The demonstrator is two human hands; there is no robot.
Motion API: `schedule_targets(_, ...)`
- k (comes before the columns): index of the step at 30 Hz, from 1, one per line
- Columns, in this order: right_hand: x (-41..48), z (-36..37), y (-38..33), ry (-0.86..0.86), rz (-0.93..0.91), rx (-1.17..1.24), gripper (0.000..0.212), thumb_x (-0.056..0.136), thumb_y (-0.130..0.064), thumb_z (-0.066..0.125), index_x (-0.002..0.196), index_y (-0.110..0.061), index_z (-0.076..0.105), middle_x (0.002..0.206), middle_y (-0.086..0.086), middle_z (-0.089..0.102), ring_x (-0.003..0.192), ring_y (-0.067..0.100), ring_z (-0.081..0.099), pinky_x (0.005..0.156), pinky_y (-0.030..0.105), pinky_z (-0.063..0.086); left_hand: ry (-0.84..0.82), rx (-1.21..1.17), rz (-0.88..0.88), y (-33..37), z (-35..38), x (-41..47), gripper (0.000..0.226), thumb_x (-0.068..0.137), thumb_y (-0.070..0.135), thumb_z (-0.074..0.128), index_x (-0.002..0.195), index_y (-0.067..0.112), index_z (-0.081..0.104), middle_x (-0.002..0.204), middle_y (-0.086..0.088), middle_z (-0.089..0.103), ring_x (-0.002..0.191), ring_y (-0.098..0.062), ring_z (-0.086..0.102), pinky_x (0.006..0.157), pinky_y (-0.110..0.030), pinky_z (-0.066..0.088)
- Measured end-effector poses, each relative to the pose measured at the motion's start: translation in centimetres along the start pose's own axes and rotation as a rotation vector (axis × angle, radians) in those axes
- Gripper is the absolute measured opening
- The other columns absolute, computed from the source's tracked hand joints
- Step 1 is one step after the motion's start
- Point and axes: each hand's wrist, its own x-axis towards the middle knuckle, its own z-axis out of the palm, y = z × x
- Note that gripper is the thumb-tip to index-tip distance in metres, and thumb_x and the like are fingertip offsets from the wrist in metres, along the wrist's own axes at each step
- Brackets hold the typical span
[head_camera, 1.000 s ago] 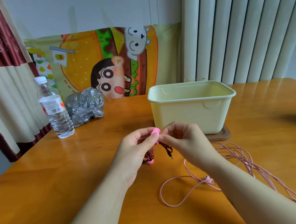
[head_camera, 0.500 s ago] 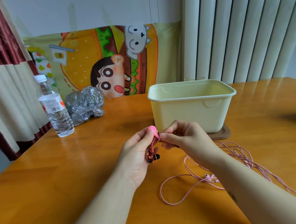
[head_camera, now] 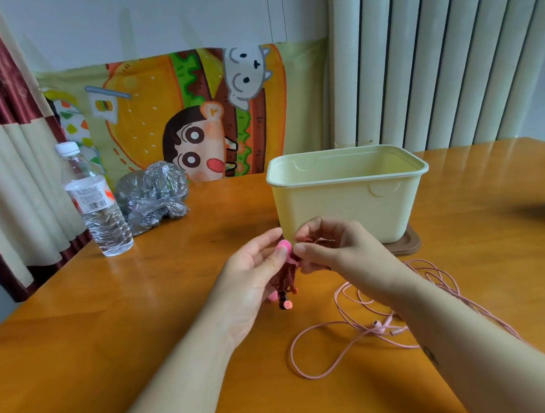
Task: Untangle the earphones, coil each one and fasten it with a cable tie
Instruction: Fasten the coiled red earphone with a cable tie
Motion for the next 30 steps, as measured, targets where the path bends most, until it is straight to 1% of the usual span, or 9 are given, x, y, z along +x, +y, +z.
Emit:
schedule_targets(3, -0.1, 0.2, 0.0, -0.019, 0.017, -0.113, 0.015, 0.079, -0.013, 0.073, 0.091, -0.009, 0.064, 0.082, 0.007, 0.068, 0.072, 0.015, 0.067, 0.070, 0.028, 0.058, 0.008, 0.062, 0.037, -0.4, -0.1, 0.1, 0.029, 0.073, 0.041, 0.066, 0.101, 0.032, 0.071, 0.099, 0.001, 0.073, 0.094, -0.023, 0.066, 0.066, -0.038, 0.044)
schedule_targets(5, -0.2, 0.3, 0.0, -0.020, 0.001, -0.192, 0.015, 0.080, -0.013, 0.073, 0.091, -0.008, 0.065, 0.081, 0.009, 0.070, 0.071, 0.017, 0.068, 0.070, 0.028, 0.058, 0.026, 0.103, 0.057, -0.4, -0.3, 0.2, 0.025, 0.074, 0.041, 0.067, 0.095, 0.029, 0.072, 0.098, -0.001, 0.073, 0.095, -0.025, 0.068, 0.073, -0.041, 0.052)
schedule_targets(7, -0.2, 0.4, 0.1, -0.004, -0.017, -0.245, 0.012, 0.080, -0.015, 0.074, 0.089, -0.011, 0.067, 0.079, 0.009, 0.071, 0.070, 0.019, 0.068, 0.072, 0.030, 0.058, 0.049, 0.199, 0.103, -0.2, -0.5, 0.2, 0.016, 0.079, 0.034, 0.068, 0.093, 0.025, 0.071, 0.094, 0.002, 0.073, 0.092, -0.016, 0.069, 0.082, -0.032, 0.055)
schedule_targets(9, -0.3, 0.4, 0.0, 0.012, -0.040, -0.271, 0.010, 0.079, -0.016, 0.075, 0.086, -0.014, 0.067, 0.076, 0.008, 0.071, 0.069, 0.017, 0.068, 0.071, 0.030, 0.057, 0.045, 0.295, 0.186, 0.4, -0.8, 0.2, 0.012, 0.080, 0.028, 0.069, 0.092, 0.024, 0.070, 0.089, 0.008, 0.073, 0.088, -0.007, 0.068, 0.077, -0.019, 0.053)
schedule_targets(11, -0.3, 0.4, -0.1, 0.009, -0.058, -0.269, 0.009, 0.079, -0.016, 0.075, 0.084, -0.016, 0.067, 0.075, 0.008, 0.071, 0.067, 0.015, 0.066, 0.070, 0.031, 0.055, 0.003, 0.361, 0.251, 0.9, -1.1, 0.0, 0.020, 0.076, 0.032, 0.069, 0.095, 0.029, 0.068, 0.086, 0.014, 0.071, 0.084, -0.005, 0.068, 0.073, -0.015, 0.051)
schedule_targets(14, -0.3, 0.3, -0.2, 0.001, -0.063, -0.253, 0.008, 0.079, -0.013, 0.074, 0.086, -0.014, 0.068, 0.072, 0.004, 0.070, 0.067, 0.014, 0.066, 0.070, 0.030, 0.056, -0.074, 0.404, 0.253, 1.2, -1.7, -0.2, 0.035, 0.074, 0.033, 0.067, 0.108, 0.039, 0.063, 0.090, 0.017, 0.069, 0.088, -0.004, 0.068, 0.075, -0.019, 0.054)
schedule_targets(18, -0.3, 0.1, -0.3, -0.002, -0.054, -0.228, 0.007, 0.081, -0.010, 0.072, 0.086, -0.014, 0.069, 0.071, 0.000, 0.070, 0.067, 0.014, 0.068, 0.070, 0.027, 0.057, -0.115, 0.404, 0.224, 1.5, -1.7, -0.5, 0.034, 0.082, 0.011, 0.069, 0.104, 0.037, 0.065, 0.096, 0.007, 0.073, 0.088, -0.012, 0.070, 0.076, -0.030, 0.058)
schedule_targets(25, -0.3, 0.2, -0.3, 0.002, -0.052, -0.171, 0.007, 0.081, -0.007, 0.070, 0.084, -0.014, 0.068, 0.070, 0.001, 0.069, 0.066, 0.015, 0.067, 0.071, 0.029, 0.057, -0.141, 0.436, 0.226, 1.9, -1.7, -0.8, 0.041, 0.081, 0.002, 0.069, 0.106, 0.034, 0.064, 0.097, 0.007, 0.073, 0.088, -0.010, 0.070, 0.073, -0.025, 0.058)
schedule_targets(30, -0.4, 0.3, -0.5, -0.004, -0.035, -0.154, 0.004, 0.083, -0.009, 0.068, 0.085, -0.012, 0.071, 0.071, 0.004, 0.070, 0.067, 0.015, 0.067, 0.070, 0.026, 0.057, -0.102, 0.512, 0.249, 1.7, -1.8, -0.6, 0.027, 0.082, 0.018, 0.069, 0.105, 0.031, 0.067, 0.094, 0.011, 0.073, 0.084, -0.012, 0.071, 0.076, -0.031, 0.058)
